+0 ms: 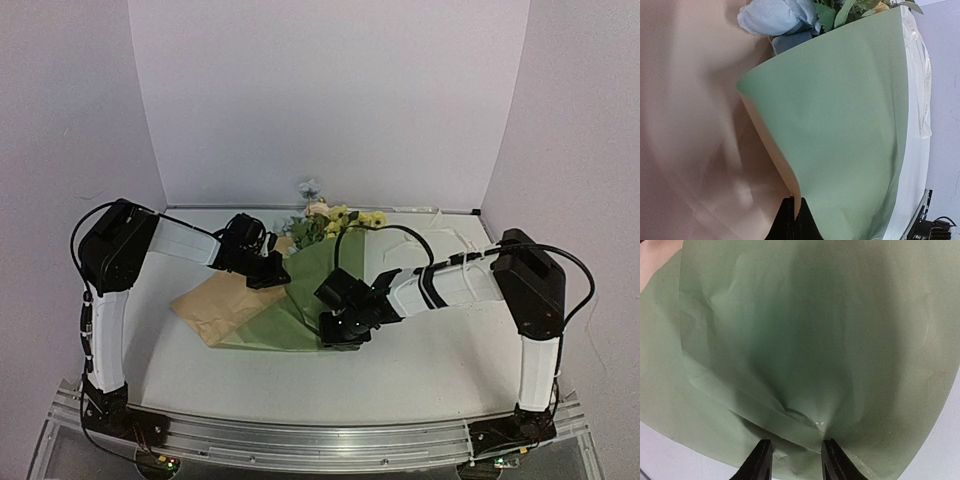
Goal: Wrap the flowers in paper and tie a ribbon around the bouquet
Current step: Pick up the two-thirds-folded wrapping paper from the center of the board.
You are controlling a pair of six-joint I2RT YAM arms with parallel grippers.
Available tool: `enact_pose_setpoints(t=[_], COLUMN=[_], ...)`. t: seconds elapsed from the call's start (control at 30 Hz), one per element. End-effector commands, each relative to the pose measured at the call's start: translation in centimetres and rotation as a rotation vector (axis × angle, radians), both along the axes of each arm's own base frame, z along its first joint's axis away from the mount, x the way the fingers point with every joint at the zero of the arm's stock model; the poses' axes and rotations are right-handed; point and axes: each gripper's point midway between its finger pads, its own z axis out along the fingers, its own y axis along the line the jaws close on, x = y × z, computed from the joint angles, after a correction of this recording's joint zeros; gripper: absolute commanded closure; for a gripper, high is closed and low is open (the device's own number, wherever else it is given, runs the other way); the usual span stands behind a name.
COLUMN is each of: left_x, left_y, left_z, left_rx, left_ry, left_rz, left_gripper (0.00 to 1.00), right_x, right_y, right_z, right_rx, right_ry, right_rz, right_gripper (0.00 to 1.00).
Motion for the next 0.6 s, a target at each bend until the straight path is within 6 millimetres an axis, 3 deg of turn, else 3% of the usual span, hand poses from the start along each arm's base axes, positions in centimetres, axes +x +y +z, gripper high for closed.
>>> enact_pose_setpoints(t=[0.0,0.17,0.27,0.57], left_x=[0.7,0.6,0.6,0.6], left_y=[-0.5,-0.5,-0.5,-0.5], left_z=[2.9,2.9,2.9,2.9], left_rx=[-0.034,-0.03,-0.029,-0.026], left_ry=[-0.054,-0.055,-0.055,-0.053], left_rz=[-0.013,-0.021,-0.023,-0.025], left_gripper=[1.0,1.0,1.0,1.0], right_x=[0.4,1.1,1.8,2.5], right_y=[-0.3,0.3,0.8,2.1], right_z=[1.0,4.8,5.7,2.9], right_rx=[-0.02,0.04,0.042,-0.002], right_ry=[-0.033,-0.092,-0.117,-0.086], right_rz=[-0.018,-0.024,-0.025,-0.022], right_gripper=[0.63,0.61,0.6,0.57])
